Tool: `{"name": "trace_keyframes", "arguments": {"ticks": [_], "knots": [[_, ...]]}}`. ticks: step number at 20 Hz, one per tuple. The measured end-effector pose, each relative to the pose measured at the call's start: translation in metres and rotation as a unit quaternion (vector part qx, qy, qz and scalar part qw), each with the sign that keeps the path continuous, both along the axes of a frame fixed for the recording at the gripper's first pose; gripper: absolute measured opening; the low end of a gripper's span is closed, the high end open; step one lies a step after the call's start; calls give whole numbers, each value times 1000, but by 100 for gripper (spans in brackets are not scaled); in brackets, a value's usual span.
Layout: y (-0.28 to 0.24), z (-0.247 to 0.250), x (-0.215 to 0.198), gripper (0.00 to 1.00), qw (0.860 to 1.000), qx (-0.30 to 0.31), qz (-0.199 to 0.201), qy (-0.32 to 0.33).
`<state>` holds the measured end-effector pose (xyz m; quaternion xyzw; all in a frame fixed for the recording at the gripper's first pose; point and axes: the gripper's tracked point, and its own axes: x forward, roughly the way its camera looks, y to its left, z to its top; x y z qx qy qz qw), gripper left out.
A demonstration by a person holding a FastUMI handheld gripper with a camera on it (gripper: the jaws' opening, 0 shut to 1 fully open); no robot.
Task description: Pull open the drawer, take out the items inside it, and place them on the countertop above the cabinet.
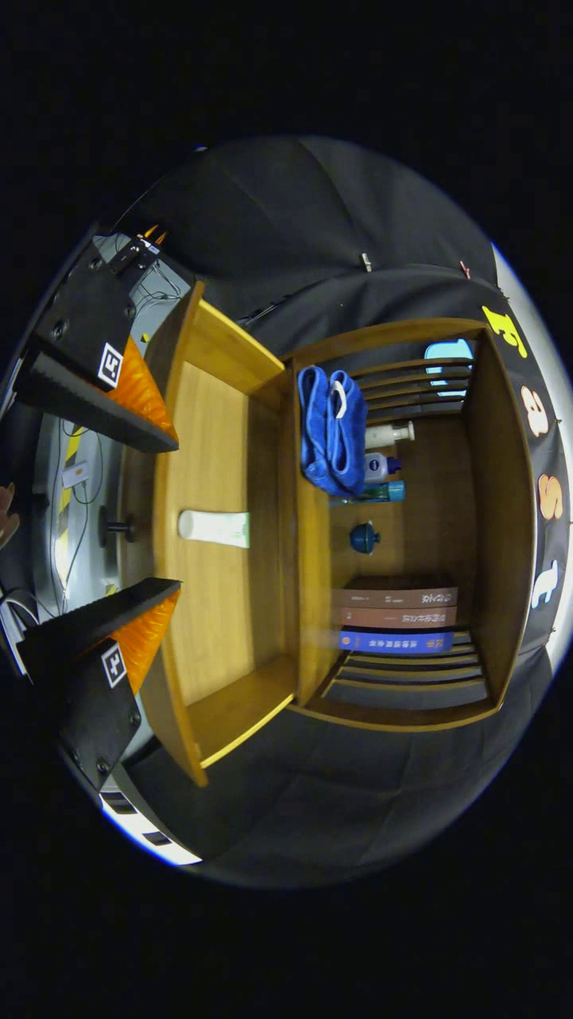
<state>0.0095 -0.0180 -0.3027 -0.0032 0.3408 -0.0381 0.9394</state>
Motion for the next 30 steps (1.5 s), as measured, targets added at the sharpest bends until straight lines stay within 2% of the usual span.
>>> {"name": "trace_keyframes", "arguments": {"ticks": [3,6,11,16,18,25,30], "knots": [[-3,-7,41,100,1000,-3,2,19],[-5,-31,77,100,998,-1,5,68],[-16,-84,109,100,987,3,-9,163],[-29,-129,114,100,965,13,-44,257],[-30,-143,112,100,956,26,-50,287],[-33,-174,97,99,931,14,-52,361],[-32,-181,98,66,935,1,-46,351]]}}
